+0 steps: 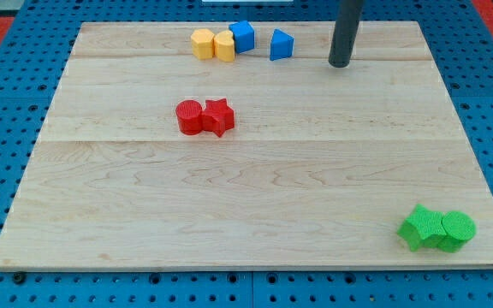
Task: Point your arm to the bottom right
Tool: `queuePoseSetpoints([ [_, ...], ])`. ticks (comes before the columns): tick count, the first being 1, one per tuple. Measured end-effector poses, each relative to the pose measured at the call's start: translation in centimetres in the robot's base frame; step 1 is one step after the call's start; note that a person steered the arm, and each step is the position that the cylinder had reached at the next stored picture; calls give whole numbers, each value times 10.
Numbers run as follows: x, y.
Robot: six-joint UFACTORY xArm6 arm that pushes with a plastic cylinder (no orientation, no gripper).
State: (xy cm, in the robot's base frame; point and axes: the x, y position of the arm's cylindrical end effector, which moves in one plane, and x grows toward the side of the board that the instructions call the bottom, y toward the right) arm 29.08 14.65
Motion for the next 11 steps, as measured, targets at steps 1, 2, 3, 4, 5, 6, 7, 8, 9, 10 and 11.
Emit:
queuePoseSetpoints([
  [1,29,46],
  [2,59,97],
  [3,66,141],
  [4,71,145],
  [5,101,167],
  [6,138,194],
  [7,149,198],
  [8,193,198],
  [9,230,167],
  [10,255,174],
  [11,277,183],
])
